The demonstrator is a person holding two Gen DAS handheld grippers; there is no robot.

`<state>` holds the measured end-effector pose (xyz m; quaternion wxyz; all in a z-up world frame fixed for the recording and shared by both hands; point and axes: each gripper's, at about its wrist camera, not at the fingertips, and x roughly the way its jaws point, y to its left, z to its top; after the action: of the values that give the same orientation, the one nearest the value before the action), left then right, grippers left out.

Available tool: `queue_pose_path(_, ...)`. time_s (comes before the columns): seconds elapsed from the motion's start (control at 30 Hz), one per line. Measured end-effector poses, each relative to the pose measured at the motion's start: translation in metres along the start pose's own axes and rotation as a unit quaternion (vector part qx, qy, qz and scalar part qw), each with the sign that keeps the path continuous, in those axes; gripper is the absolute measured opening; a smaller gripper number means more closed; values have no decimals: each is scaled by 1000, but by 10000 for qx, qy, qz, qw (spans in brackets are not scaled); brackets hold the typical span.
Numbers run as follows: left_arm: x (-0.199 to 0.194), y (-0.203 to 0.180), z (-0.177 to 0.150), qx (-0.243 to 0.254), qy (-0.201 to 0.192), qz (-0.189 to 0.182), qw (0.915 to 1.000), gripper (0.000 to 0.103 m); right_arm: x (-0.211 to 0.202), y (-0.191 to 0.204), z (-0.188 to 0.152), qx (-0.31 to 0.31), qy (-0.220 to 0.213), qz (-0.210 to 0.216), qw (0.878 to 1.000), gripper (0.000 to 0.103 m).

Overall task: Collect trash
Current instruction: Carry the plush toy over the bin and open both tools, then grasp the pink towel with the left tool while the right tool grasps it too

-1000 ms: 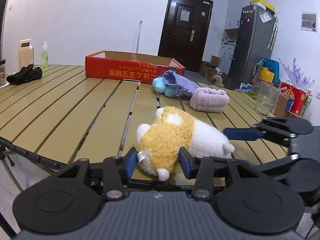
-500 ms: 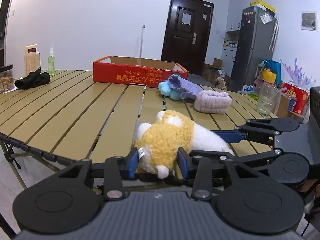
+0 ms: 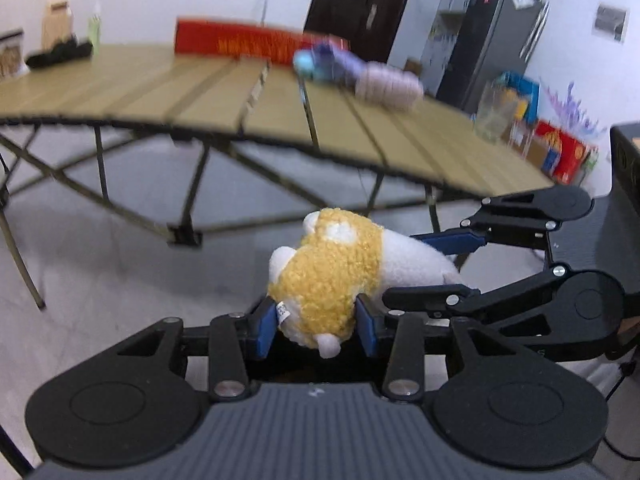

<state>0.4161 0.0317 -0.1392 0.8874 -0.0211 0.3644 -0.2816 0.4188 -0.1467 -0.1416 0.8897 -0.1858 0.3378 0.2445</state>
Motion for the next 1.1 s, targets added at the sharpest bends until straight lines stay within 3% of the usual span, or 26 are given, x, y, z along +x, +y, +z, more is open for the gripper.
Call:
queue_pose_path(0.07,23,-4,-1,-11,236,107,9997,49,16,-5,-7,58,354,-96,9993,46)
queue_pose_path(0.13,47,-12,-3,314,448,501,9972,58,36,-2,-16,-6,655,-377,9971,51)
queue_pose_path(0.17,59,-17,-4,571,575,804,9935,62,45,1,-20,-116,851,-470,9952,52)
queue_pose_path(0.27,79,-19,-8,987,973,1071,9845,66,56,4,-30,-192,1227,-467,9912,53)
queue_pose_path(0.4,83,-8,-4,769,1160,1300,9817,72,45,-7,-27,99,1144,-295,9930,53)
queue_pose_path(0.7,63,0,12,569,974,1453,9829,76,30,-13,-18,109,868,-219,9959,55)
queue_pose_path(0.8,41,-6,26,665,901,1339,9847,76,2,-18,-5,92,535,-79,9985,53)
queue_pose_path(0.87,6,-12,45,736,479,757,9933,81,-48,-34,11,282,-251,118,9992,55)
queue_pose_path(0.9,-13,-16,55,779,102,513,9956,86,-71,-46,17,485,-624,186,9967,61)
queue_pose_path(0.93,-29,-20,65,800,-291,471,9953,91,-95,-62,23,745,-1053,185,9915,68)
queue_pose_path(1.0,-46,-28,92,709,-921,458,9922,96,-124,-97,31,1231,-1643,-41,9787,72)
queue_pose_path(1.1,-33,-37,145,340,-1323,344,9900,100,-128,-166,45,2113,-1967,-747,9545,72)
